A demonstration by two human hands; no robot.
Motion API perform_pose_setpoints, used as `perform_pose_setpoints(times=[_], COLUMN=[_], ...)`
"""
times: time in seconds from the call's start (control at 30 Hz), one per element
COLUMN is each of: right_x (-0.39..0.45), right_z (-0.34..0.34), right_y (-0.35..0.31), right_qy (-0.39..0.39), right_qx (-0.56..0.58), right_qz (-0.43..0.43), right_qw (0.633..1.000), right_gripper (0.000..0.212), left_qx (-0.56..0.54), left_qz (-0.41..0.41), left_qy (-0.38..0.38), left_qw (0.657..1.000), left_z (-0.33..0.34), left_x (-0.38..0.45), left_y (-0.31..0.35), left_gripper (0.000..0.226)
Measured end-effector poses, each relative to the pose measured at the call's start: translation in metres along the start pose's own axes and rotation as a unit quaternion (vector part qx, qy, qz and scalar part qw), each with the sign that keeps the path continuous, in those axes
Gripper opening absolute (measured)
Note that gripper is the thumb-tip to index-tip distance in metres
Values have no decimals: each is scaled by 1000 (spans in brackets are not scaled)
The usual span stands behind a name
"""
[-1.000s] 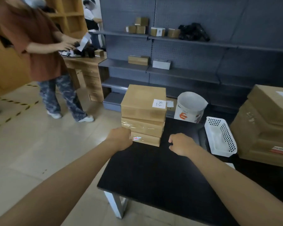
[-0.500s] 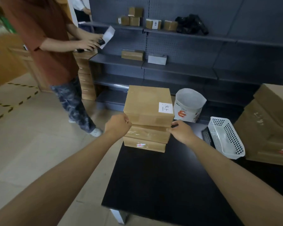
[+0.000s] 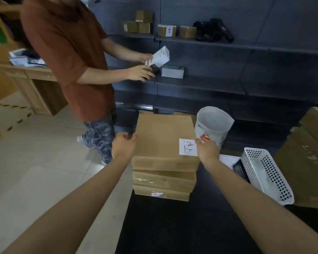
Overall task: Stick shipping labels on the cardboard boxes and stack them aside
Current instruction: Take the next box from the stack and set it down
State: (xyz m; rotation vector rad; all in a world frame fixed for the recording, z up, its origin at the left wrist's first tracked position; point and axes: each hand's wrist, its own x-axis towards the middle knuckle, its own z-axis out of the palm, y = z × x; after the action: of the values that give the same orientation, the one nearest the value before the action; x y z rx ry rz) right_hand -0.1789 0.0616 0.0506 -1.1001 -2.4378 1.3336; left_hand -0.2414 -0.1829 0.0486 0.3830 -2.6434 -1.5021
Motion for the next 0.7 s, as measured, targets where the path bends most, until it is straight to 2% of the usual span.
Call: perform_pose_setpoints(times=[0.07,0.27,0.47,0.7], right_x=[13,32,30,25], right_z=[12,38,40,29], right_y=[-1,8,9,9], right_qy=[6,12,40,27], right_qx=[6,-32,-72,-70], right_qz=[24,37,15,14], right_qw=[1000,999,997,997], right_gripper=[49,48,49,48], left_qx=[-9,8,4,11], left_qz=[-9,3,3,3], left_qy=[-11,-69,-60,-59], left_qw=[1000,998,998,998], left_z=[16,47,51,45], left_x=[16,34,32,24], left_y=[1,-3,-2,7], left_gripper=[52,42,44,42])
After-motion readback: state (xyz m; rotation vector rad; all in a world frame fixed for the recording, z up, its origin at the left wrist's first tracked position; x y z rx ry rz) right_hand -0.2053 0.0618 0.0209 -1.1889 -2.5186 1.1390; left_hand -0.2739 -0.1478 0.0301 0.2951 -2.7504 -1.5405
